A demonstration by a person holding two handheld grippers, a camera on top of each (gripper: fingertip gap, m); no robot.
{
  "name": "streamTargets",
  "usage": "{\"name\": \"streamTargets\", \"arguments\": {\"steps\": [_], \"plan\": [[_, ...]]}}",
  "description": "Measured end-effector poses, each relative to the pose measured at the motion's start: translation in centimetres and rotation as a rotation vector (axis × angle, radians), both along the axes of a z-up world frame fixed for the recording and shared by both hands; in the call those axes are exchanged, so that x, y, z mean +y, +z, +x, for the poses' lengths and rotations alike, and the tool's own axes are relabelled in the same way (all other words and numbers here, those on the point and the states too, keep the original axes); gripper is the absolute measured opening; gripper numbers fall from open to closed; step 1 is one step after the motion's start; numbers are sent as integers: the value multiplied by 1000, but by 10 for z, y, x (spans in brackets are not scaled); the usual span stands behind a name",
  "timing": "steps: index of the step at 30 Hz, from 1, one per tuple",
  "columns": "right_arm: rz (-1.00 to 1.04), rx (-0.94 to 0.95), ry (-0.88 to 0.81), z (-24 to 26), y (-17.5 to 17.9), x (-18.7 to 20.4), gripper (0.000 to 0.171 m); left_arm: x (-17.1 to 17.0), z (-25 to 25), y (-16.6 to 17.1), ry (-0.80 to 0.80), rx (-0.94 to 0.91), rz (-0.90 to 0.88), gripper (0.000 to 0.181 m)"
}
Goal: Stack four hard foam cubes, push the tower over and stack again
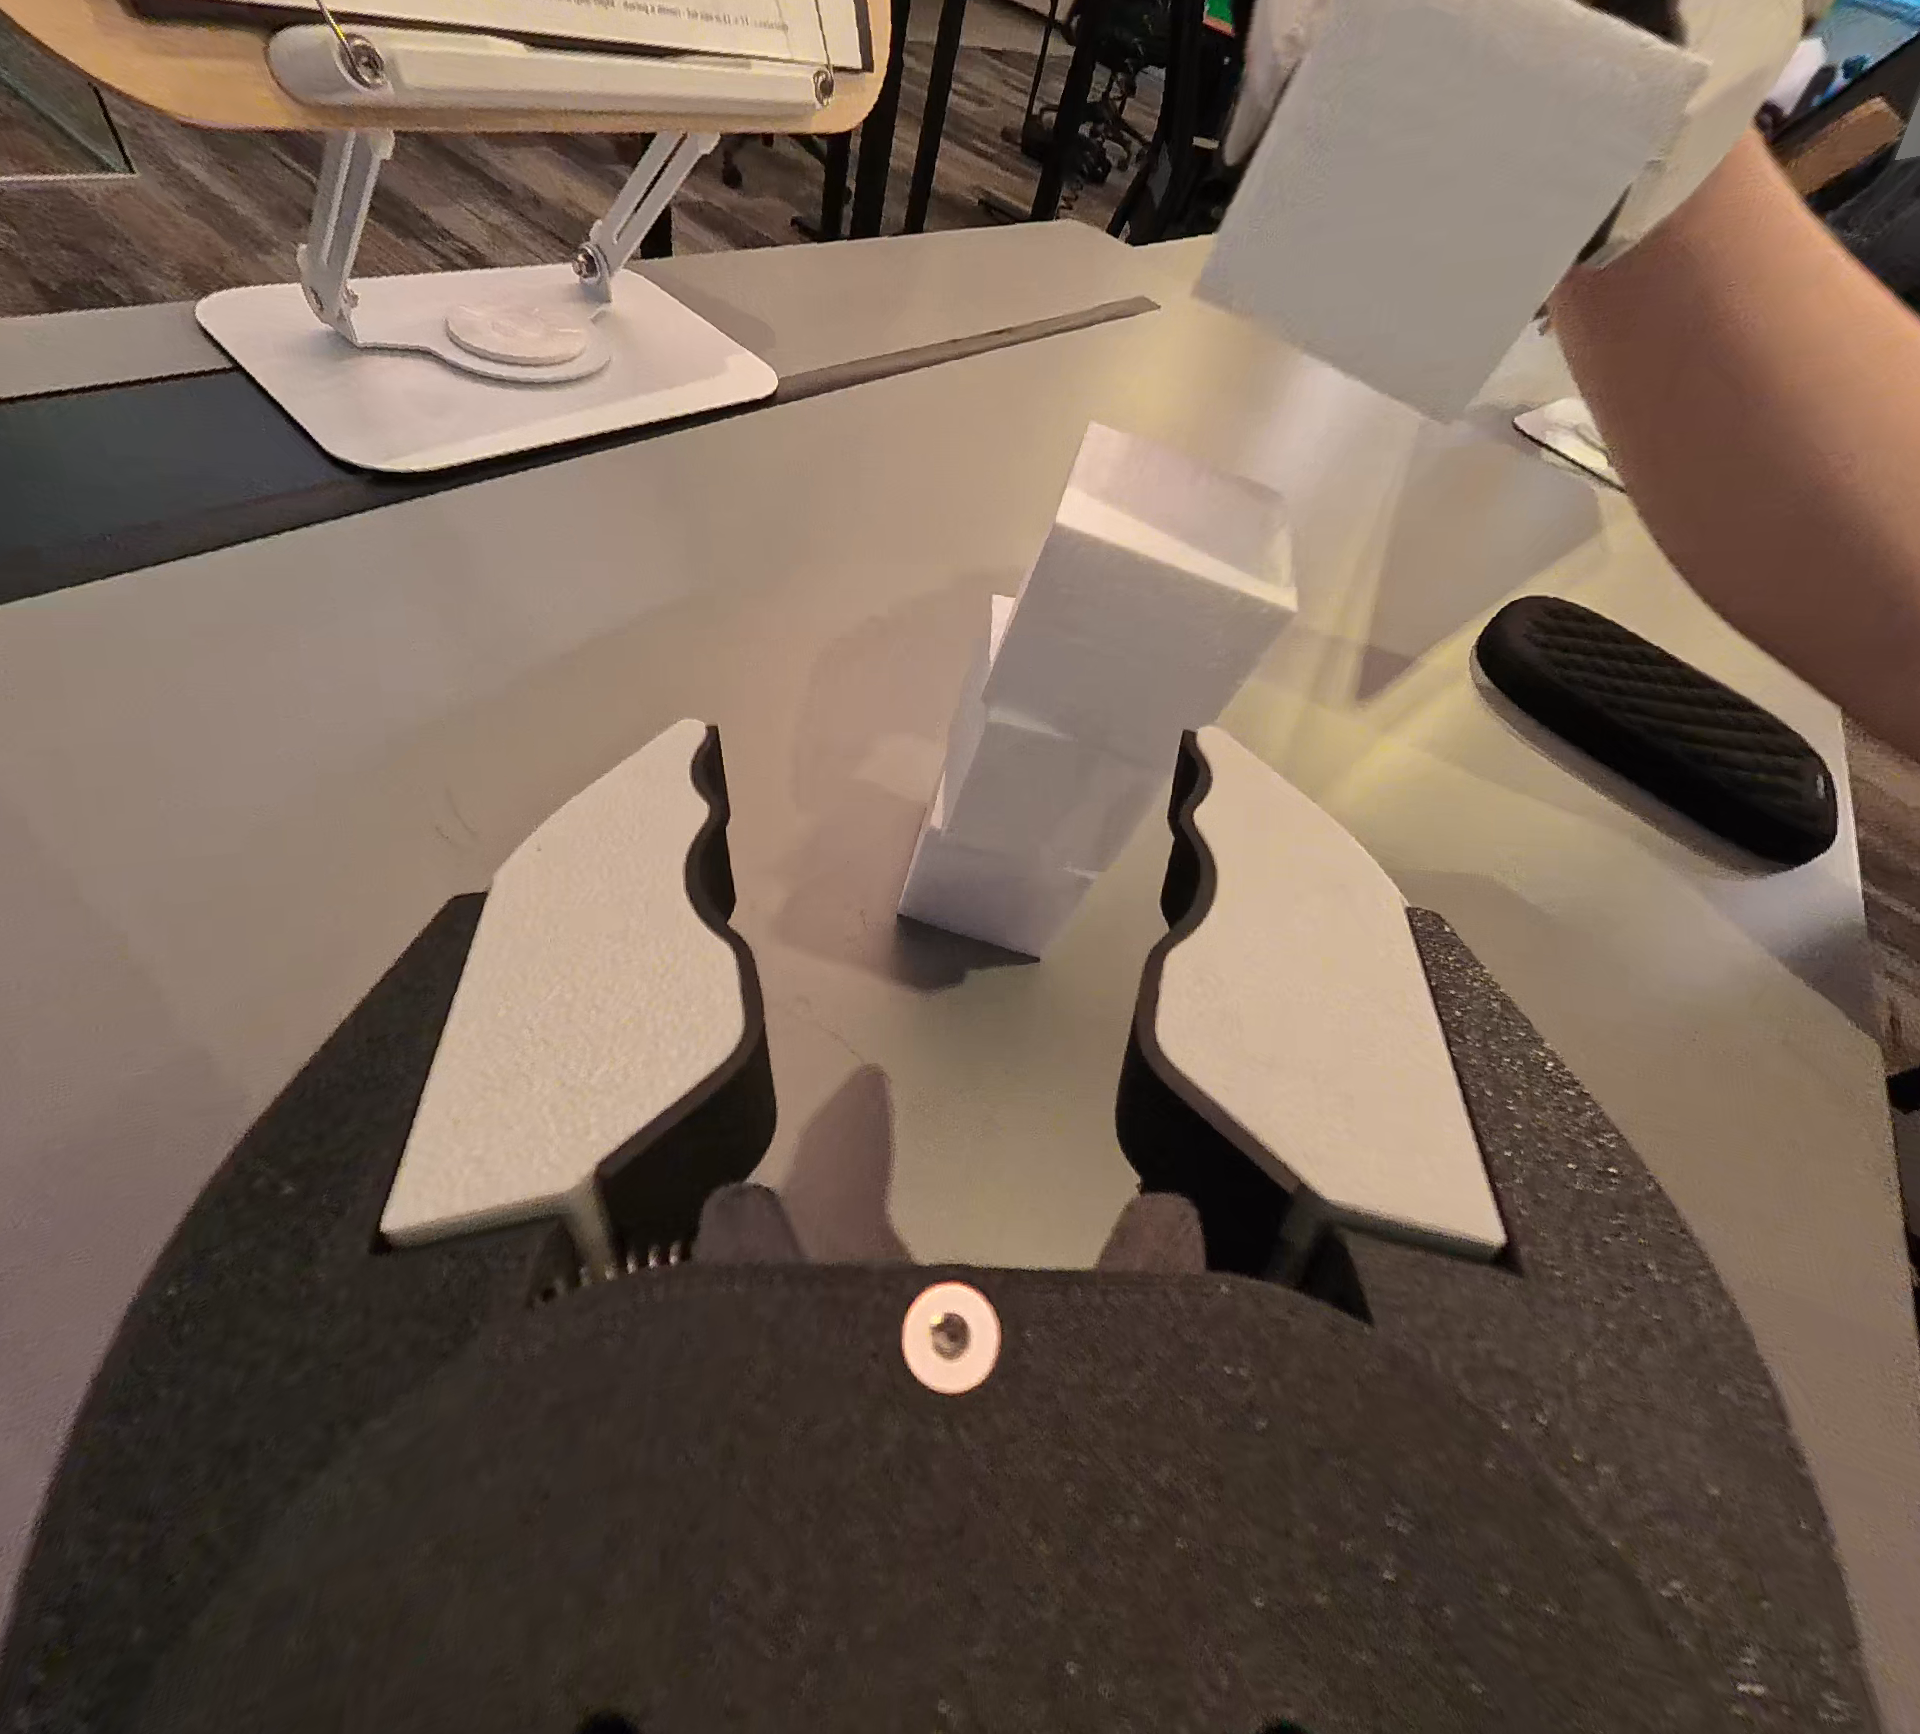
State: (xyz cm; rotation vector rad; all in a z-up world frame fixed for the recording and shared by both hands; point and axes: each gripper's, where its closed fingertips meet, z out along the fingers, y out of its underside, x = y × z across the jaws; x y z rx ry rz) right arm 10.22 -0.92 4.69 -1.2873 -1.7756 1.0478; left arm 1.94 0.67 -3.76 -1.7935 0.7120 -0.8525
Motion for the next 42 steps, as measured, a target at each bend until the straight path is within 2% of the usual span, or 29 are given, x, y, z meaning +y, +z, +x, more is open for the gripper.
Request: {"name": "streamTargets", "arguments": {"steps": [9, 15, 32, 33, 34, 38, 42], "plan": [[-5, -186, 63, -21, -30, 7, 59, -3, 3, 1, -15, 22, 6, 82], [39, -155, 50, -22, -29, 11, 63, -4, 2, 5, -14, 6, 12, 82], [37, -105, 55, -28, -29, 11, 59, -5, 5, 0, -24, 17, -7, 82], [41, -103, 40, -29, -28, 14, 60, -5, 5, -1, -24, 20, -10, 83], [56, -101, 15, -28, -27, 17, 68, -5, 5, -1, -25, 21, -11, 83], [65, 0, -6, -18, -9, 11, 76, -6, 5, 1, -25, 15, -7, 83], [80, 160, -122, 13, 19, 7, 84, -6, 4, 3, -23, 8, -1, 83]]}}
